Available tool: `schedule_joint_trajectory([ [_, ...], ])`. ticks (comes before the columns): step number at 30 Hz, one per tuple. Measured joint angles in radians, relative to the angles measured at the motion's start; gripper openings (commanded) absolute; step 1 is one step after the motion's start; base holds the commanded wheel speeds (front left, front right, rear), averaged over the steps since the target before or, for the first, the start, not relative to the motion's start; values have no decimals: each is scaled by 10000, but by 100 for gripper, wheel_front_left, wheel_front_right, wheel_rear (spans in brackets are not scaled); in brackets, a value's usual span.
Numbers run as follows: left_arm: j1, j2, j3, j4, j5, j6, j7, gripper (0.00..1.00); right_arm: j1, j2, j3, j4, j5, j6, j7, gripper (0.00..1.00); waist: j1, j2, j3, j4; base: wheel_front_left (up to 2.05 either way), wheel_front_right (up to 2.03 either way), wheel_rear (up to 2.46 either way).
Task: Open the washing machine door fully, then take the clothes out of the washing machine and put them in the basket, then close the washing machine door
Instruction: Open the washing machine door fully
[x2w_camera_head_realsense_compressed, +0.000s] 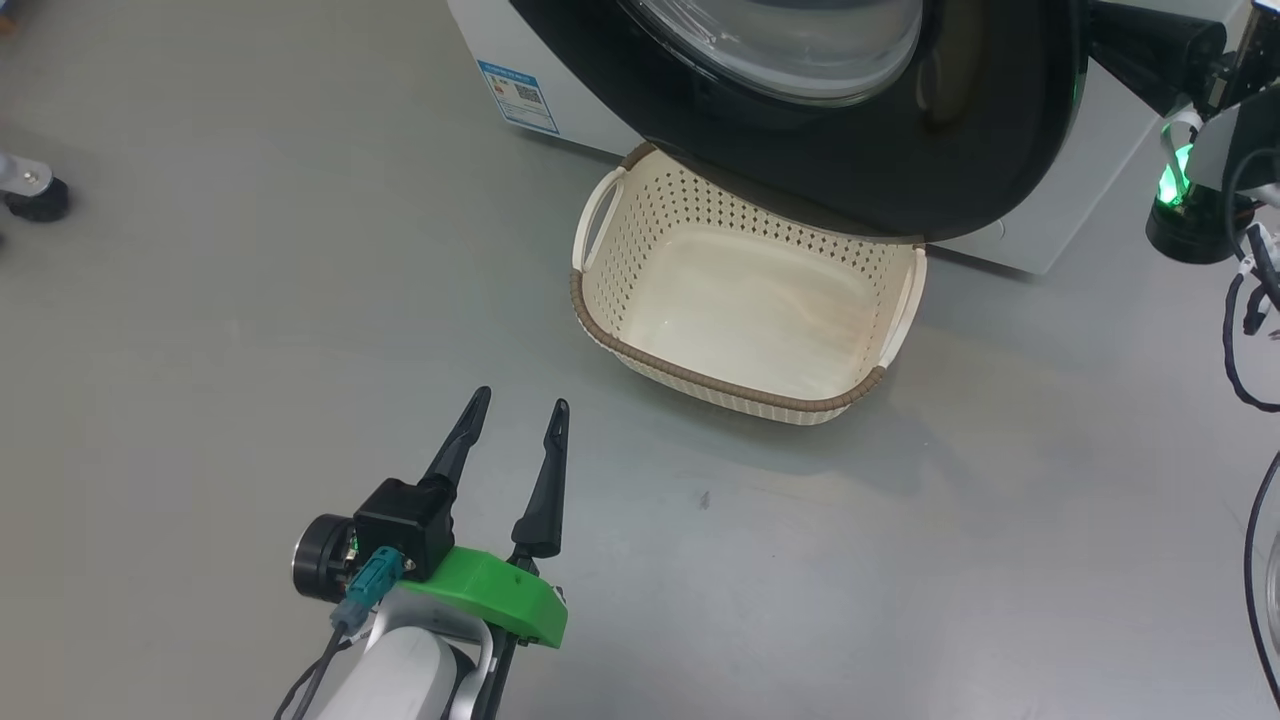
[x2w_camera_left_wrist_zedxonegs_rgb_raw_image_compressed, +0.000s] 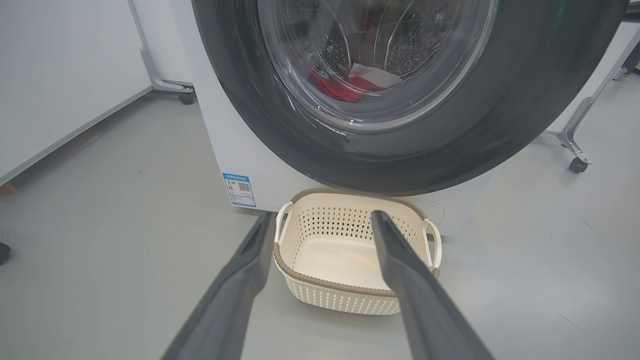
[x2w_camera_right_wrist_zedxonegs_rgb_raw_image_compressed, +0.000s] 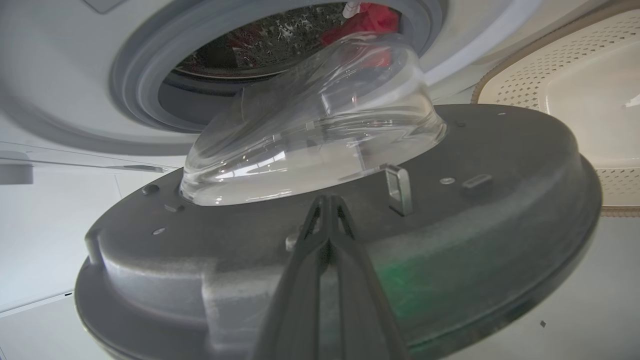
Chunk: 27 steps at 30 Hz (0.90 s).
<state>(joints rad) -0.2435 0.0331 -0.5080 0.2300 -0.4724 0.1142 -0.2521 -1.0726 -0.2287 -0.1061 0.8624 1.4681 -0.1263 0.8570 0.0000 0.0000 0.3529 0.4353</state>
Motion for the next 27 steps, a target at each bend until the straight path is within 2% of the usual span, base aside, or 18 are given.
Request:
schedule_joint_trajectory([
  [21, 2, 0, 69, 0, 0, 2, 0, 100, 517, 385, 274, -355, 12, 0, 481, 0, 0, 0, -98, -17, 0, 0, 0],
  [27, 27, 0, 82, 0, 2, 36, 0, 100, 608, 384, 165, -533, 10, 4, 324, 0, 0, 0, -167, -43, 0, 0, 0],
])
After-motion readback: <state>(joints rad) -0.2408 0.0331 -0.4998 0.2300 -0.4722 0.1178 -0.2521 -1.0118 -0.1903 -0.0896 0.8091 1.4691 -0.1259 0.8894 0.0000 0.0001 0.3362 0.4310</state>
